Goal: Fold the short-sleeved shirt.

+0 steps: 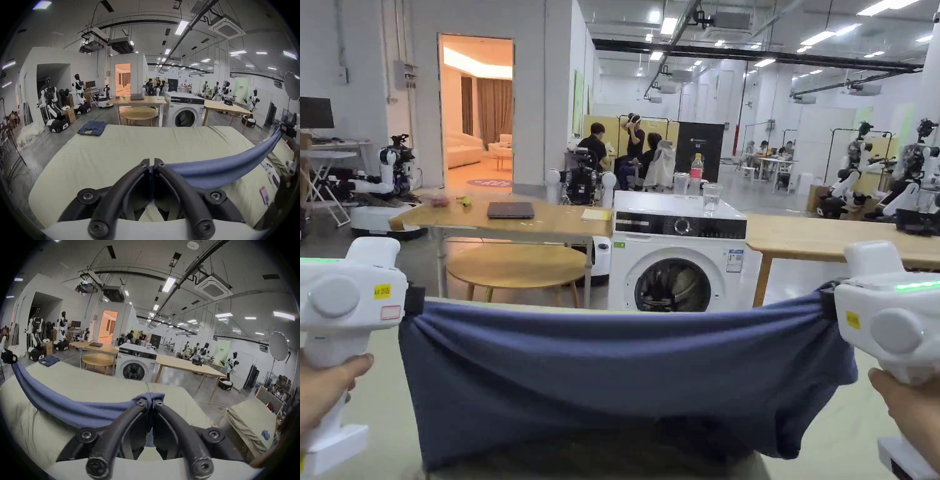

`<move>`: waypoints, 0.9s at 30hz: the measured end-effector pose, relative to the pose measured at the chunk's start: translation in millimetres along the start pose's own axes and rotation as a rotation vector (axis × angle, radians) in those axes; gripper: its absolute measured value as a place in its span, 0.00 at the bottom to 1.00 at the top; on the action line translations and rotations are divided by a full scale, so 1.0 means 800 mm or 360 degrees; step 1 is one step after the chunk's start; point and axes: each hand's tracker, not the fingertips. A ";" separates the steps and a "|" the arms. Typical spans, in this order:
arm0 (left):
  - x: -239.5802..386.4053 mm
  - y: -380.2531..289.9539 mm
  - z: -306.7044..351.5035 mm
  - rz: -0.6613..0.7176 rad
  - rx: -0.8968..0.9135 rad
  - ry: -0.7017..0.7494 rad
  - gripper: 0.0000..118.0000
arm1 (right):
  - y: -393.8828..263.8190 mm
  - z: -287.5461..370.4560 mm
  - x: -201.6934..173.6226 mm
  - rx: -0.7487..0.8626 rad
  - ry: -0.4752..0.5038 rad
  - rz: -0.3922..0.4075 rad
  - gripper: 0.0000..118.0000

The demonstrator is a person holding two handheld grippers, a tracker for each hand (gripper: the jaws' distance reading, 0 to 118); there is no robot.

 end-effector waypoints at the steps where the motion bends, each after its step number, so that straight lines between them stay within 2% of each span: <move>1: -0.001 -0.014 0.011 0.0010 0.0006 -0.0009 0.00 | -0.013 0.008 0.002 -0.0025 0.0009 -0.0006 0.03; 9: -0.007 -0.104 0.079 0.0011 -0.0012 -0.0081 0.00 | -0.094 0.086 0.004 -0.0140 0.0024 0.0005 0.03; 15: -0.002 -0.186 0.105 -0.0013 -0.0110 -0.0099 0.00 | -0.162 0.113 -0.014 -0.0318 0.0072 0.0078 0.03; 19: -0.002 -0.249 0.110 0.0023 -0.0243 -0.0110 0.00 | -0.216 0.120 -0.033 -0.0497 0.0143 0.0057 0.03; 23: 0.001 -0.310 0.111 0.0075 -0.0373 -0.0082 0.00 | -0.271 0.114 -0.049 -0.0682 0.0157 -0.0024 0.03; 27: -0.006 -0.365 0.092 -0.0094 -0.0544 0.0040 0.00 | -0.319 0.100 -0.055 -0.0800 0.0116 0.0002 0.03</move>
